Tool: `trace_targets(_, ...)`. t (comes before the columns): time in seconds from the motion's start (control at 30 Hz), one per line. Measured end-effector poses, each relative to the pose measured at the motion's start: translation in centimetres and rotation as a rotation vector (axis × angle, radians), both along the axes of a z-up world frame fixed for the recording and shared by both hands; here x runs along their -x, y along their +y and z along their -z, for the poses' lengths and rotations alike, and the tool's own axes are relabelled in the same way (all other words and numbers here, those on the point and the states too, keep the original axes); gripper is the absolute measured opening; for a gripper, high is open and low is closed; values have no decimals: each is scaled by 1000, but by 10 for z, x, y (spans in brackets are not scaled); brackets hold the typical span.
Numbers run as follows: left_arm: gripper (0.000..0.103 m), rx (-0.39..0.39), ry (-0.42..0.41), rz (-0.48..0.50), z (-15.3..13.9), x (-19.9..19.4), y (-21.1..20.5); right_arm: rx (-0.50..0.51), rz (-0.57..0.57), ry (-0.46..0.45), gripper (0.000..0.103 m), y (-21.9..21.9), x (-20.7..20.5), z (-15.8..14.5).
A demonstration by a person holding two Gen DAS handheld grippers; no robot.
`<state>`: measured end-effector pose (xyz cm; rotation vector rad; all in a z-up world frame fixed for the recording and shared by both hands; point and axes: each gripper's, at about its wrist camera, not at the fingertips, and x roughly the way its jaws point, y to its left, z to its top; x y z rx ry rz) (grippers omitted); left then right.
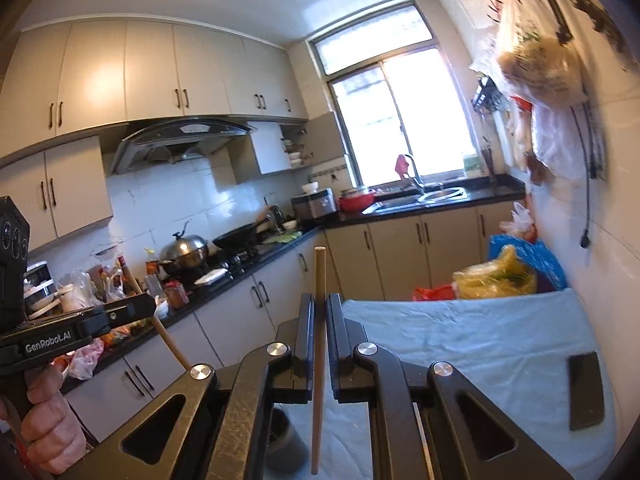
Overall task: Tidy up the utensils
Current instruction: 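Carry the chopstick in the left tool into the holder while the right tool carries its chopstick there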
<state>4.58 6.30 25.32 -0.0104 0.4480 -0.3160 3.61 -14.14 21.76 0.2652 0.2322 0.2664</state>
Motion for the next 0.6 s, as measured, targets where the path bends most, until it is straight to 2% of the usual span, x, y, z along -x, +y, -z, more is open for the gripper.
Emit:
trace_targets(0.27, 6, 10, 34, -45, 13, -17, 22, 15, -51, -33, 6, 48, -29, -16)
trace_targets(0.6, 6, 40, 123, -88, 45, -49, 47, 88, -84, 47, 6, 94, -69, 19)
